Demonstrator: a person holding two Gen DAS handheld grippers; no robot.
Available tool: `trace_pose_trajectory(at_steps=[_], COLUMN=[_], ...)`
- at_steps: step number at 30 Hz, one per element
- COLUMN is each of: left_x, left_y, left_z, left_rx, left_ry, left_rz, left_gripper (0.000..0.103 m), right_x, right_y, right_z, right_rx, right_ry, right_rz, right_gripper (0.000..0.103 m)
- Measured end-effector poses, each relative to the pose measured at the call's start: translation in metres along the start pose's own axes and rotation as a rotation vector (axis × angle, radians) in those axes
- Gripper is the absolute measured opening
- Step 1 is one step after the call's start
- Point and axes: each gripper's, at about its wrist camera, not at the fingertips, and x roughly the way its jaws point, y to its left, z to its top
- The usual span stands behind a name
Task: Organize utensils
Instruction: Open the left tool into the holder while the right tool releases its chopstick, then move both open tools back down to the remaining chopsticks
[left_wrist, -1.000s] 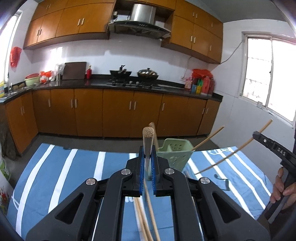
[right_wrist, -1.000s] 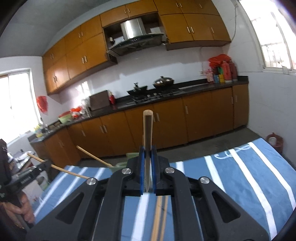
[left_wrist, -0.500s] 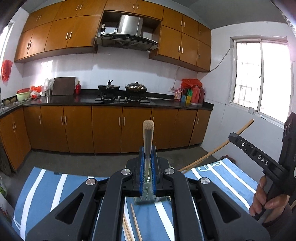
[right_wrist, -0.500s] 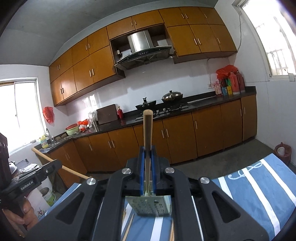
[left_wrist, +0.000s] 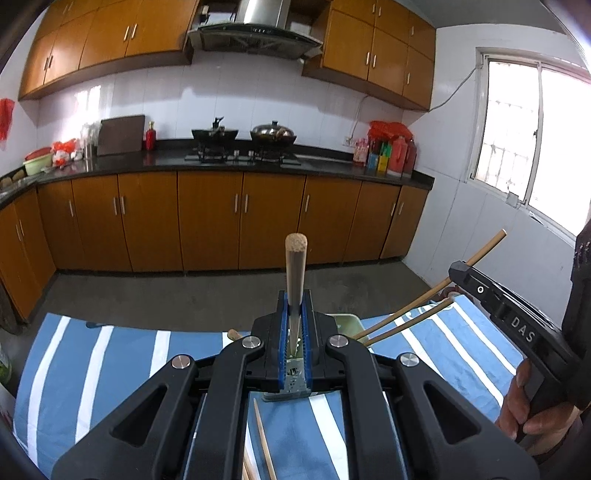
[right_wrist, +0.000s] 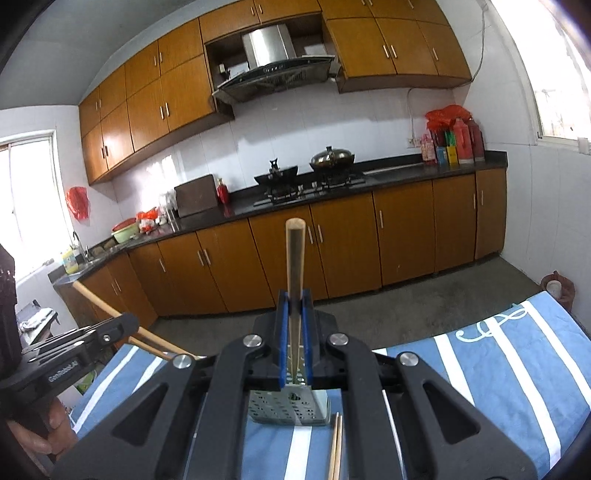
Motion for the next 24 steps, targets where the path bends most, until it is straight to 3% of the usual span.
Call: trace_pose_trajectory(at_steps=[3,7,10,14,24], left_x=[0.009,0.006,-0.003,-0.012,-0.048], left_y=[0.005,0.007,0.005,0.004,0.009], left_z=[-0.005,-0.007,-0.006,-0.002,-0.018], left_rx=[-0.026,-0.041,-0.028,-0.031,-0.030], left_ry=[0.024,0.018,-0.003,-0.035,-0.076], left_rz=[0.000,-0.002,0.013,0.025,0.058], left_gripper=[0.007,0.008,0.009,0.030,0.030], right_x=[0.005,0.000,-0.005,-0.015,-0.061], right_y=[0.002,0.003,0.001,-0.001,-0.021], right_z=[-0.004,-0.007,-0.006,-0.007,-0.038], right_rx=[-0.006,-0.020,-0.013,-0.010,0.006], right_ry=[0.013,-0.003,-0.012,-0.023,-0.017], right_rz=[-0.005,-0.012,-0.011,-0.016,-0.053], right_gripper=[0.010,0.024,0.025,0.027,0.029])
